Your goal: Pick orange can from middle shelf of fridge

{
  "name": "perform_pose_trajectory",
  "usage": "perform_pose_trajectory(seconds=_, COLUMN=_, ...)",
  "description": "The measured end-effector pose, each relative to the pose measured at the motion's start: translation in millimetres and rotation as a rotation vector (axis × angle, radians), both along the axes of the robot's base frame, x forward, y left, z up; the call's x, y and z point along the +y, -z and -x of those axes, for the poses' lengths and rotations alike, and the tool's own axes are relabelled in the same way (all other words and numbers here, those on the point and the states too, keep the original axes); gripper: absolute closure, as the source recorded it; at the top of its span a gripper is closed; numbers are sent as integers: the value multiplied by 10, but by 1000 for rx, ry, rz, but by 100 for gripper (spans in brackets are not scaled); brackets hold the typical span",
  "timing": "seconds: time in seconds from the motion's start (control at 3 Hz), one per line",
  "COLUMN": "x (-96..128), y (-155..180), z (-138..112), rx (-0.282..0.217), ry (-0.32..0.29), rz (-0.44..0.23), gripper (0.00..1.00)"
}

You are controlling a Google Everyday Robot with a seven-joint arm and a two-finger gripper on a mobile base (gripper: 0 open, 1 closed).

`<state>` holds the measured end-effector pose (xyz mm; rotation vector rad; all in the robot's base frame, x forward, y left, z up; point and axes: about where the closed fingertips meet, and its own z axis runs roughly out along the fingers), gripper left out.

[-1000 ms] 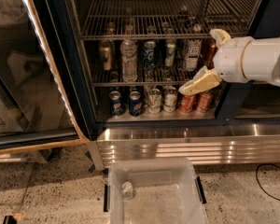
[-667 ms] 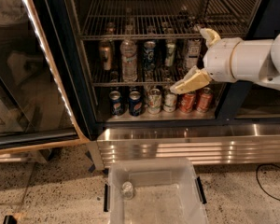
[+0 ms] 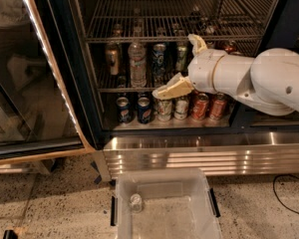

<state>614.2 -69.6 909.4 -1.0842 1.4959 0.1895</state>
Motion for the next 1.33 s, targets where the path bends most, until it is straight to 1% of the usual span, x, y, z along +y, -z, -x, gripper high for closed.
perform_pose_trajectory(seconds=0.33, x=283, y=50, z=-46, rx=-10, ry=-25, rz=-42, gripper=0)
perform_pose_trajectory(seconds=0.67, x=573, y=136, z=-94, rx=14, ry=-90, rz=-80, gripper=0)
perform_pose_trajectory(seconds=1.0, x=575, y=137, z=-95, rx=14, ry=-90, rz=-80, gripper=0)
perform_pose_trajectory(seconds=1.33, x=810, y=222, z=-215, rx=5, ry=-104, rz=-126, gripper=0)
